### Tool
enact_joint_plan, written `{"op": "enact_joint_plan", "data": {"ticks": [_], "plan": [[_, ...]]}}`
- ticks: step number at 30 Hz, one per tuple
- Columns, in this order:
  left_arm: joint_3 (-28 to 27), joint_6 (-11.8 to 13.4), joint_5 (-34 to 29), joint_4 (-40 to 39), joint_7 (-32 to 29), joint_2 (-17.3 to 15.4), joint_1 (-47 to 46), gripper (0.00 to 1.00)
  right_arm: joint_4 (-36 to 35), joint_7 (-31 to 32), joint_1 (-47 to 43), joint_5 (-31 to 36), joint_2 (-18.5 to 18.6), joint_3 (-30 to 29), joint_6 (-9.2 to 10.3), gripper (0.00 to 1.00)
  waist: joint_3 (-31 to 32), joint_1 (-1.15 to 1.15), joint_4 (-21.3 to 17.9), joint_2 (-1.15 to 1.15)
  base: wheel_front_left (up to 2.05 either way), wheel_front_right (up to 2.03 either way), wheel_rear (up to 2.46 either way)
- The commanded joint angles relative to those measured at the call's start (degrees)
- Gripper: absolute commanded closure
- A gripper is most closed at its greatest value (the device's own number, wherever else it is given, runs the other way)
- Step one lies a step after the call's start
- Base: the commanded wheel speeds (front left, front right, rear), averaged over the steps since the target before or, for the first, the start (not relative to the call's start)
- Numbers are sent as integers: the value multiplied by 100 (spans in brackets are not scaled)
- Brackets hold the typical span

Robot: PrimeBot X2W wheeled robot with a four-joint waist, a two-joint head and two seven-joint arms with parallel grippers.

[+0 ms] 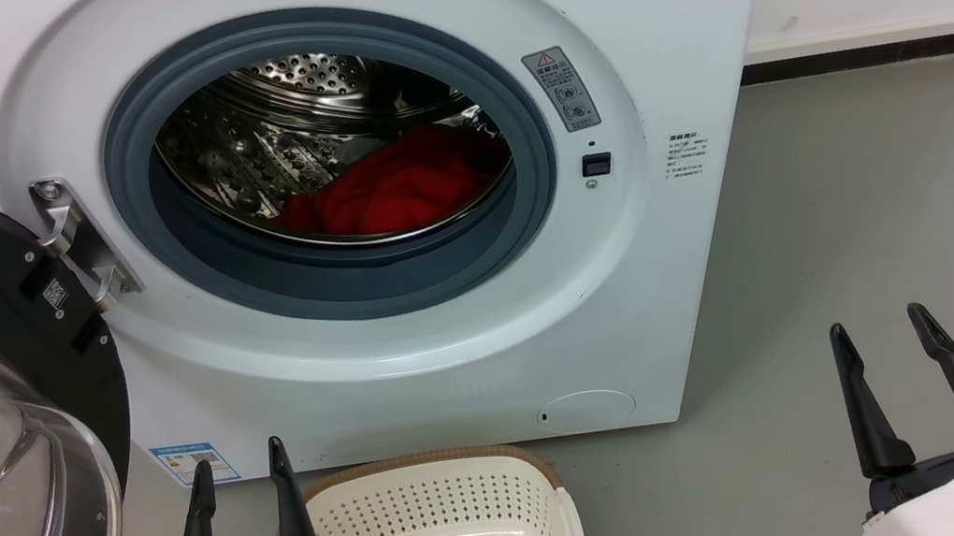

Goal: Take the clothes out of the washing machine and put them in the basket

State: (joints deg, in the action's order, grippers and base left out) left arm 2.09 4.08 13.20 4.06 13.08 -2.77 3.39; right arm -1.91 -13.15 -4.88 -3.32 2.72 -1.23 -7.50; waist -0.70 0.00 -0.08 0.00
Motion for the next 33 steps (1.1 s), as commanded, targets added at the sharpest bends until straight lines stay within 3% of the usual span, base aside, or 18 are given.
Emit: {"op": "enact_joint_plan", "data": {"ticks": [1,18,33], "plan": [[16,34,-110,-14,48,-15,55,0,-55,-40,-72,123,28,12,2,0,3,0,-3,0,0,0,0],[96,155,-806,74,224,-16,138,0,-100,-212,-187,717,28,8,2,0,13,0,-16,0,0,0,0],[67,134,-742,192,215,-16,127,0,-19,-208,-203,592,27,-13,2,0,5,0,-8,0,0,0,0]]}}
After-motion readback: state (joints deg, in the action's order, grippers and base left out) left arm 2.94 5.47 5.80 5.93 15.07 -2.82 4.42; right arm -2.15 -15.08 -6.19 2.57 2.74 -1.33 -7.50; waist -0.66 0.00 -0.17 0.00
